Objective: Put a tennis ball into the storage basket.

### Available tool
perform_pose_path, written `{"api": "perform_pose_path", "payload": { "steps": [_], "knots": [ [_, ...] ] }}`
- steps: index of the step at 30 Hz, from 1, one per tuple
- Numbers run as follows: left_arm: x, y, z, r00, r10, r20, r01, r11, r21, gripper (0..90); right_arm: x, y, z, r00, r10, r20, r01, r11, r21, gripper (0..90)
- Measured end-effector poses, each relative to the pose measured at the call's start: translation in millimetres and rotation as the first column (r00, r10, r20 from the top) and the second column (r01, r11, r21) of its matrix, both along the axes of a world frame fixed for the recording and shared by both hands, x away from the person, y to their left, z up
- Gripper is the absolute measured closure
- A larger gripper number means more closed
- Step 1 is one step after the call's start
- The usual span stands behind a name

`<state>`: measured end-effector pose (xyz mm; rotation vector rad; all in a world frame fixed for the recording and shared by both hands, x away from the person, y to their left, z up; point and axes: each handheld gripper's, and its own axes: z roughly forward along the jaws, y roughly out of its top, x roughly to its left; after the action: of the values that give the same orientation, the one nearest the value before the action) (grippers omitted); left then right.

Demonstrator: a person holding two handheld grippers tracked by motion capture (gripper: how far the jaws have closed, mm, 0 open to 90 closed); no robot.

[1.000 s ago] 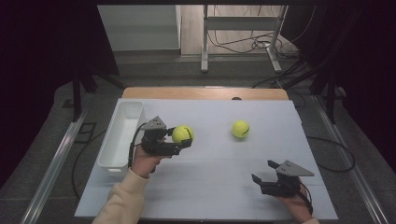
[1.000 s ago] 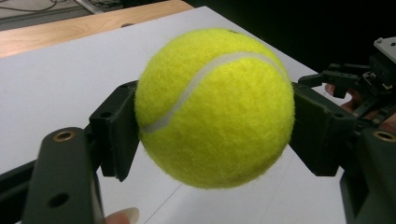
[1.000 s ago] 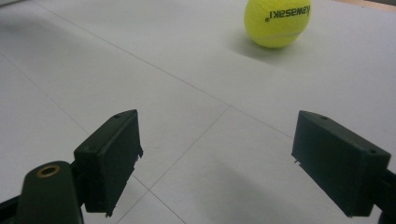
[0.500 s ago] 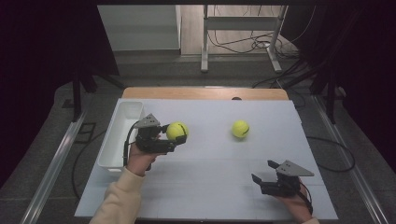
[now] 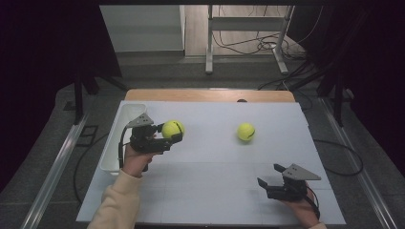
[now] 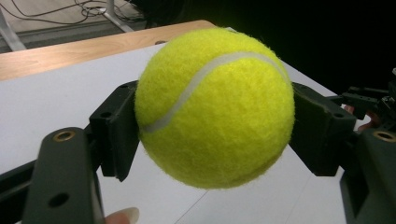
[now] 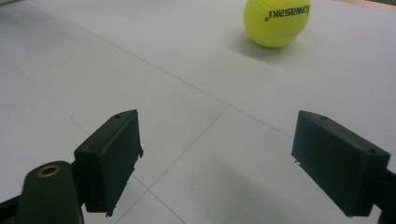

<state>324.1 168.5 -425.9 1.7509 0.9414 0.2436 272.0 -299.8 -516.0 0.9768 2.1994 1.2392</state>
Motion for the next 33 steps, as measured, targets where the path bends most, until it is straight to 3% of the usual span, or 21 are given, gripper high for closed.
{"api": "perform_pose_path", "payload": {
  "steps": [33],
  "knots": [
    [4.8, 38.7, 1.1, 0.9945, 0.105, -0.006, -0.105, 0.9936, -0.041, 26.2, 0.1, 0.5, -0.3, 1.0000, -0.001, -0.003, 0.001, 1.000, 0.000, 16.2]
  ]
}}
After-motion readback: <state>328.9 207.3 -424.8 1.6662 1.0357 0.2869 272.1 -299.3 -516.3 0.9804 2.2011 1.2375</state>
